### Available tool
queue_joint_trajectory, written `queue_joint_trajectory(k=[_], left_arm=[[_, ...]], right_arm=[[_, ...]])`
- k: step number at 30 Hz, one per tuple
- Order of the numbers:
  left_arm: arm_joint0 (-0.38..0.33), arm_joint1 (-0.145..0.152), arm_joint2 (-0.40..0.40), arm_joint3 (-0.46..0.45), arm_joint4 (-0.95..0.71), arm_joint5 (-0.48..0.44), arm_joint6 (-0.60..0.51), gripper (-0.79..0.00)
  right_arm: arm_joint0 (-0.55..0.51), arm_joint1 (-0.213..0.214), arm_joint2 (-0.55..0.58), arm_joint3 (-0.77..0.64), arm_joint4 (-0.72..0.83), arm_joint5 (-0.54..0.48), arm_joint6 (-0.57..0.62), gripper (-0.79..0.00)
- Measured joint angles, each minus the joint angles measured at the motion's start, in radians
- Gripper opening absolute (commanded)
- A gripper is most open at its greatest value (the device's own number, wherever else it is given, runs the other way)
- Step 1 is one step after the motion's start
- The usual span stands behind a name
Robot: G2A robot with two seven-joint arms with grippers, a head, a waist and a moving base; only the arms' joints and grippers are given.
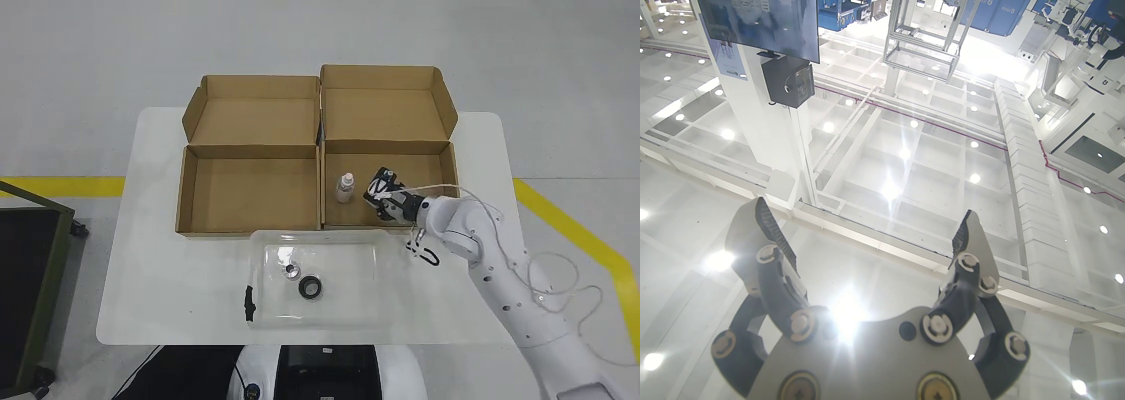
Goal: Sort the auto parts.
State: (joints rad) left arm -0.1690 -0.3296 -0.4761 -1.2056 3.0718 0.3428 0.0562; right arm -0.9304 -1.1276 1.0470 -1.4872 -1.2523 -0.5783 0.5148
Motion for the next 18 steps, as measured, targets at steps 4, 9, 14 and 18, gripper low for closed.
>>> queue_joint_trajectory(k=[4, 9, 14, 18], left_arm=[[0.0, 0.0, 0.0, 0.0, 0.0, 0.0, 0.0, 0.0], [0.0, 0.0, 0.0, 0.0, 0.0, 0.0, 0.0, 0.0], [0.0, 0.0, 0.0, 0.0, 0.0, 0.0, 0.0, 0.0], [0.0, 0.0, 0.0, 0.0, 0.0, 0.0, 0.0, 0.0]], right_arm=[[0.02, -0.007, -0.022, 0.019, -0.002, 0.007, 0.002, -0.289], [0.043, -0.016, -0.045, 0.039, -0.005, 0.012, -0.003, -0.163], [0.043, -0.016, -0.038, 0.015, -0.013, 0.024, -0.01, -0.095], [0.016, -0.008, -0.004, -0.036, -0.007, 0.025, -0.017, -0.062]])
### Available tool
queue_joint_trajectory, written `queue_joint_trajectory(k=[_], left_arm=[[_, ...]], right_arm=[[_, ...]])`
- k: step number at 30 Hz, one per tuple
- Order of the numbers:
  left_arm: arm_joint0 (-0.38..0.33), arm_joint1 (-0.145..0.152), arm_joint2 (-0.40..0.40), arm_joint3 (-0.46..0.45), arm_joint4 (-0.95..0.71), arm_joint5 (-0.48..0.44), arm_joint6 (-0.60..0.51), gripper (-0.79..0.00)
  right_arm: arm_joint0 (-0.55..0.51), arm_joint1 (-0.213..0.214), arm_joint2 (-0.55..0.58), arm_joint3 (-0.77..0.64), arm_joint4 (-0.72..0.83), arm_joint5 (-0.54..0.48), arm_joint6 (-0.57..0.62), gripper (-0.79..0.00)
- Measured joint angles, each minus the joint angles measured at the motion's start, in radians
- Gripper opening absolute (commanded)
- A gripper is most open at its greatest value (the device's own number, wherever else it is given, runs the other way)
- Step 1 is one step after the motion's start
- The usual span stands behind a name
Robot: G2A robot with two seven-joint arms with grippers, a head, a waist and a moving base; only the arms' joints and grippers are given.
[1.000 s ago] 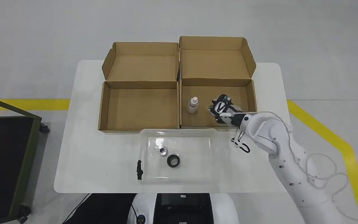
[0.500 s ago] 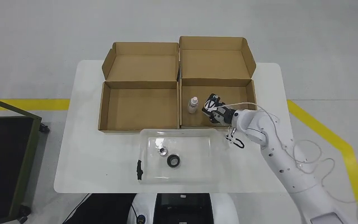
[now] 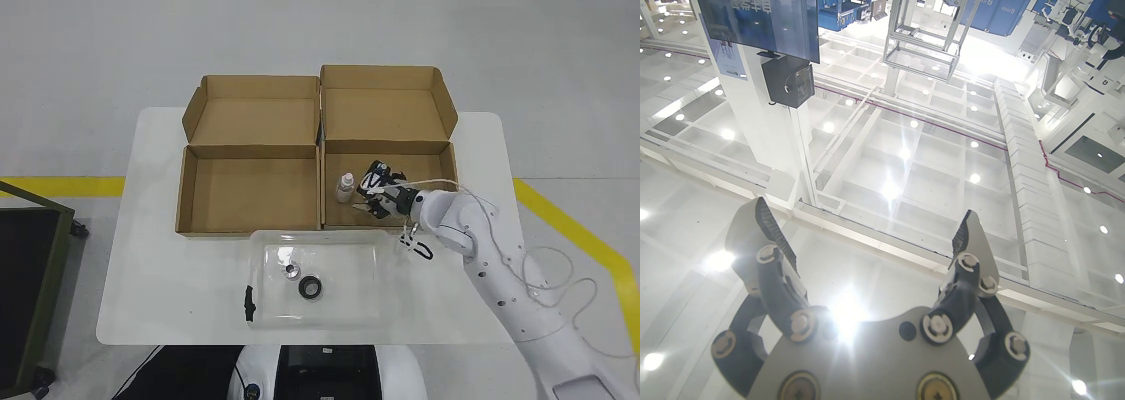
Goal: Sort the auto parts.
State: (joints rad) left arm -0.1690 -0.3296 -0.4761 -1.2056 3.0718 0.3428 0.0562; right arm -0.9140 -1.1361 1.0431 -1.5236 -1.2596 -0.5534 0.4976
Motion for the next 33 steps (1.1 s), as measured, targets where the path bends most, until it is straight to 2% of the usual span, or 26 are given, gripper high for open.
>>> queue_joint_trajectory(k=[7, 15, 24, 33], left_arm=[[0.0, 0.0, 0.0, 0.0, 0.0, 0.0, 0.0, 0.0], [0.0, 0.0, 0.0, 0.0, 0.0, 0.0, 0.0, 0.0], [0.0, 0.0, 0.0, 0.0, 0.0, 0.0, 0.0, 0.0], [0.0, 0.0, 0.0, 0.0, 0.0, 0.0, 0.0, 0.0]], right_arm=[[-0.087, 0.021, 0.084, -0.158, 0.007, -0.008, -0.008, -0.006], [-0.184, 0.036, 0.122, -0.347, 0.015, -0.051, -0.012, -0.003], [-0.239, 0.033, 0.022, -0.457, -0.03, -0.108, -0.02, 0.0], [-0.262, 0.028, -0.063, -0.459, -0.052, -0.153, -0.025, 0.0]])
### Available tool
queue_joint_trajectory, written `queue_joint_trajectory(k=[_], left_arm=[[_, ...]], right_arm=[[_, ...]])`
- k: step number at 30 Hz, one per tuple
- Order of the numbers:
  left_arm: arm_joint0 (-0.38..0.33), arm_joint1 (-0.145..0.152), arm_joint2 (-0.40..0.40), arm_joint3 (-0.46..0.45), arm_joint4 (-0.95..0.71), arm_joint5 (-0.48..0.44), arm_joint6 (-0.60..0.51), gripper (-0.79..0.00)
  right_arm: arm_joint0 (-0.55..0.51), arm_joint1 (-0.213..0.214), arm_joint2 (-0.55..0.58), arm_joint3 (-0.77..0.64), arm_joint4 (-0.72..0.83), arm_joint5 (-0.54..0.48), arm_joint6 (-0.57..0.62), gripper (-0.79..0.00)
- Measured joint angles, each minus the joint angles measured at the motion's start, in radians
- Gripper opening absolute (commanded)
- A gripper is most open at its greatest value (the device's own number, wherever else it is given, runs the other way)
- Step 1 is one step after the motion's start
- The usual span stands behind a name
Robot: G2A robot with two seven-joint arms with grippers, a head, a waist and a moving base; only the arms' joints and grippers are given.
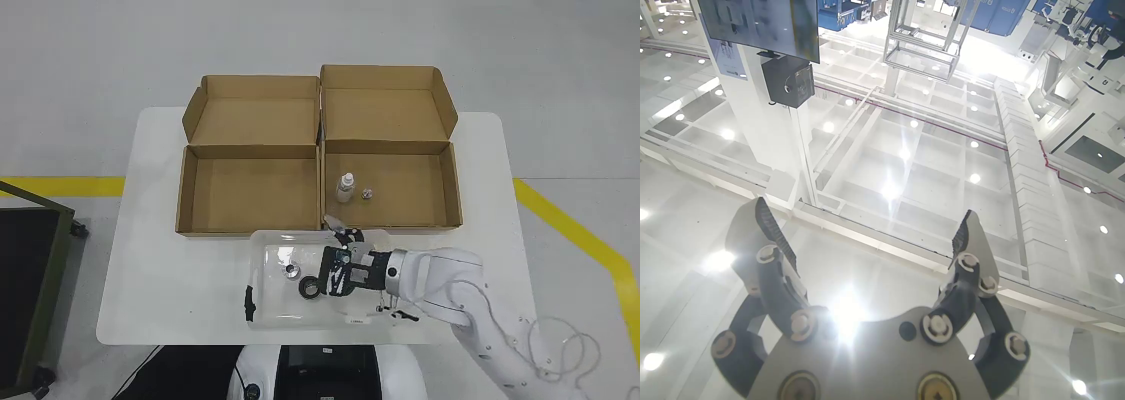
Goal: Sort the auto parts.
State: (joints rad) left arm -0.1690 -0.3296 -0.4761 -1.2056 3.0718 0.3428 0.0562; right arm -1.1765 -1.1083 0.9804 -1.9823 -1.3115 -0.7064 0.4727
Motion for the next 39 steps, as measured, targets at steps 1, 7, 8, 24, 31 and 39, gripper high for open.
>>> queue_joint_trajectory(k=[1, 7, 8, 24, 31, 39], left_arm=[[0.0, 0.0, 0.0, 0.0, 0.0, 0.0, 0.0, 0.0], [0.0, 0.0, 0.0, 0.0, 0.0, 0.0, 0.0, 0.0], [0.0, 0.0, 0.0, 0.0, 0.0, 0.0, 0.0, 0.0], [0.0, 0.0, 0.0, 0.0, 0.0, 0.0, 0.0, 0.0], [0.0, 0.0, 0.0, 0.0, 0.0, 0.0, 0.0, 0.0], [0.0, 0.0, 0.0, 0.0, 0.0, 0.0, 0.0, 0.0]], right_arm=[[-0.001, 0.0, -0.004, 0.003, 0.0, -0.002, 0.0, 0.0], [-0.01, -0.004, -0.046, 0.021, -0.009, -0.017, 0.0, -0.006], [-0.01, -0.005, -0.056, 0.027, -0.012, -0.019, 0.0, -0.006], [0.021, -0.019, -0.132, 0.126, -0.039, -0.026, 0.009, -0.102], [0.038, -0.025, -0.153, 0.173, -0.039, -0.025, 0.01, -0.132], [0.059, -0.035, -0.178, 0.226, -0.031, -0.026, 0.006, -0.249]])
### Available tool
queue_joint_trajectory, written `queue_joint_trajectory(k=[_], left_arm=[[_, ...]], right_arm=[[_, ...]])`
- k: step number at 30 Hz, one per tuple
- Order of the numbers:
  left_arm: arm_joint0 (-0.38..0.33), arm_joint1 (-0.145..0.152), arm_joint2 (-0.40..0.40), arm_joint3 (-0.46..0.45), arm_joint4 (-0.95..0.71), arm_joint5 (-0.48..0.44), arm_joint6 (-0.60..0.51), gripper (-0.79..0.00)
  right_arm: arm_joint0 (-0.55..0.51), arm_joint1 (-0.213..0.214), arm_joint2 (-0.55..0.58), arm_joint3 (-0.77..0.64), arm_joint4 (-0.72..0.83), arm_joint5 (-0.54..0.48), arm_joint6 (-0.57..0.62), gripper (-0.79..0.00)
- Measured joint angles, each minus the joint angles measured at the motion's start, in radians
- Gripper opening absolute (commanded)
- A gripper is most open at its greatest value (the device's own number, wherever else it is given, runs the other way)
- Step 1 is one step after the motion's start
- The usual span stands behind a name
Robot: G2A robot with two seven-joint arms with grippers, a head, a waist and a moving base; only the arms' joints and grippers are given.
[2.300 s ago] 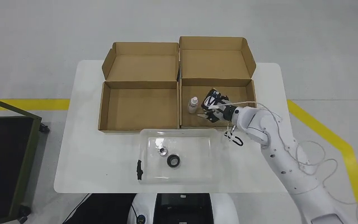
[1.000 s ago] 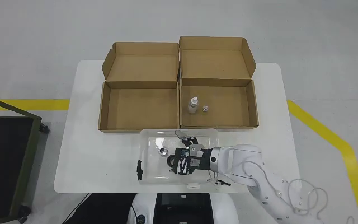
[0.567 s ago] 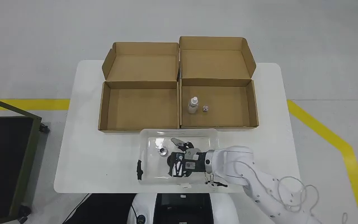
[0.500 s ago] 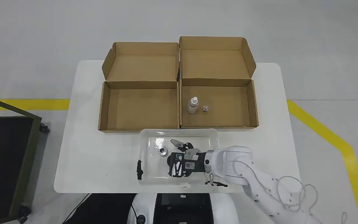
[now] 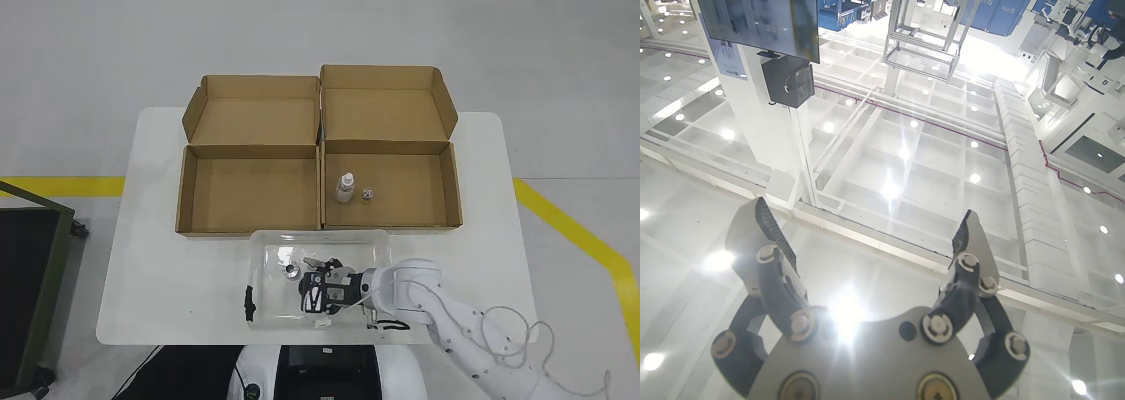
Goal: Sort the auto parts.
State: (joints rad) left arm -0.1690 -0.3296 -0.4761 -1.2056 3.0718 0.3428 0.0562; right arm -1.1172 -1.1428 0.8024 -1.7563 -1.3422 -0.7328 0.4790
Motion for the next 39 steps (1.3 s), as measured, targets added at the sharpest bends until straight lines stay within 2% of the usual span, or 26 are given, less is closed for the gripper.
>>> queue_joint_trajectory(k=[1, 3, 8, 12, 13, 14, 30, 39], left_arm=[[0.0, 0.0, 0.0, 0.0, 0.0, 0.0, 0.0, 0.0], [0.0, 0.0, 0.0, 0.0, 0.0, 0.0, 0.0, 0.0], [0.0, 0.0, 0.0, 0.0, 0.0, 0.0, 0.0, 0.0], [0.0, 0.0, 0.0, 0.0, 0.0, 0.0, 0.0, 0.0], [0.0, 0.0, 0.0, 0.0, 0.0, 0.0, 0.0, 0.0], [0.0, 0.0, 0.0, 0.0, 0.0, 0.0, 0.0, 0.0], [0.0, 0.0, 0.0, 0.0, 0.0, 0.0, 0.0, 0.0], [0.0, 0.0, 0.0, 0.0, 0.0, 0.0, 0.0, 0.0]], right_arm=[[0.001, -0.001, -0.002, 0.004, 0.001, 0.0, -0.001, -0.262], [0.004, -0.002, -0.005, 0.012, 0.003, -0.001, -0.002, -0.339], [0.009, -0.005, -0.012, 0.027, 0.013, -0.005, -0.007, -0.44], [0.013, -0.007, -0.014, 0.029, 0.021, -0.007, -0.008, -0.646], [0.014, -0.007, -0.014, 0.028, 0.022, -0.008, -0.008, -0.76], [0.014, -0.007, -0.013, 0.024, 0.025, -0.01, -0.008, -0.785], [-0.013, 0.012, 0.069, -0.088, 0.064, -0.037, -0.03, -0.785], [-0.024, 0.019, 0.112, -0.161, 0.089, -0.033, -0.1, -0.785]])
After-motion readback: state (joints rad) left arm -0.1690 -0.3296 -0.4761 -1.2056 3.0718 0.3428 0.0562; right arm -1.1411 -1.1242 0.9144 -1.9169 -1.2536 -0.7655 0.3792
